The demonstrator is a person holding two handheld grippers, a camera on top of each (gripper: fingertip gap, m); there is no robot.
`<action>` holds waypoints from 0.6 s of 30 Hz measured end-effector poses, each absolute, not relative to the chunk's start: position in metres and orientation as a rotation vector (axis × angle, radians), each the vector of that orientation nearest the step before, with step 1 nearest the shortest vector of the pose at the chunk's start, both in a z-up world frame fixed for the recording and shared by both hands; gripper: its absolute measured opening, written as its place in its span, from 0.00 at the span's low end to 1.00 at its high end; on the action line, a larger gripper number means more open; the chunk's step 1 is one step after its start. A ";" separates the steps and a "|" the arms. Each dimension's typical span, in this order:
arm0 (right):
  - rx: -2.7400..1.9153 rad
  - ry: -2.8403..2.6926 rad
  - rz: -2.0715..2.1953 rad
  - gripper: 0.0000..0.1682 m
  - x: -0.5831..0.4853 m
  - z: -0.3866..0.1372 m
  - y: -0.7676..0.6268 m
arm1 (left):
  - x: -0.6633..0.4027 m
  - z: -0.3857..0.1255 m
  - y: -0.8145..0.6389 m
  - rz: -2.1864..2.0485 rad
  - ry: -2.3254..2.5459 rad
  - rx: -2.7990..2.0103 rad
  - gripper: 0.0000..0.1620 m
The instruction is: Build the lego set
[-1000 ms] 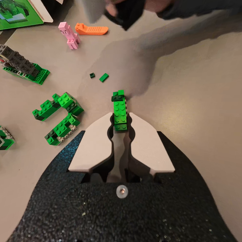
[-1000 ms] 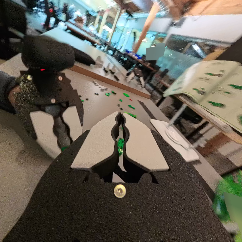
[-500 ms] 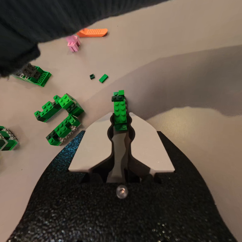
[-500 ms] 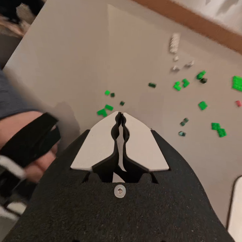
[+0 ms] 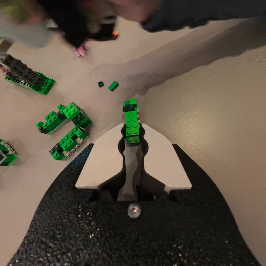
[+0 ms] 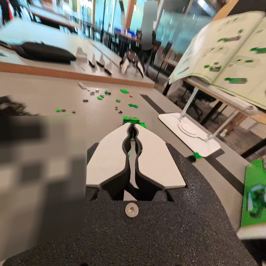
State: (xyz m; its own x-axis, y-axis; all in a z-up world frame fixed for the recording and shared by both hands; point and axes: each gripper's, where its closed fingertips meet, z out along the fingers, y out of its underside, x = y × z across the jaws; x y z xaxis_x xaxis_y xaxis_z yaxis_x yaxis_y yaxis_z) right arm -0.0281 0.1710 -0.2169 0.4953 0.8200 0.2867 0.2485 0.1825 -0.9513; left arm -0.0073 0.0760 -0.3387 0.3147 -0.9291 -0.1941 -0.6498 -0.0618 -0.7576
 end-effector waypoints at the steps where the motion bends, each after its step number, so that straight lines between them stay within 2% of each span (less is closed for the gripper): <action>1: -1.310 -1.002 0.543 0.00 -0.012 -0.221 0.155 | -0.007 -0.339 0.076 -0.451 1.415 -1.795 0.11; 6: -1.231 -1.428 0.555 0.00 0.008 -0.274 0.093 | -0.007 -0.339 0.076 -0.463 1.417 -1.801 0.11; 7: -1.239 -1.465 0.577 0.07 0.010 -0.281 0.089 | -0.007 -0.339 0.076 -0.461 1.417 -1.799 0.11; 13: -1.306 -1.671 0.721 0.15 0.005 -0.303 0.076 | -0.007 -0.340 0.075 -0.492 1.439 -1.799 0.11; 18: -1.356 -1.839 0.758 0.15 0.001 -0.318 0.078 | -0.007 -0.340 0.075 -0.526 1.453 -1.806 0.11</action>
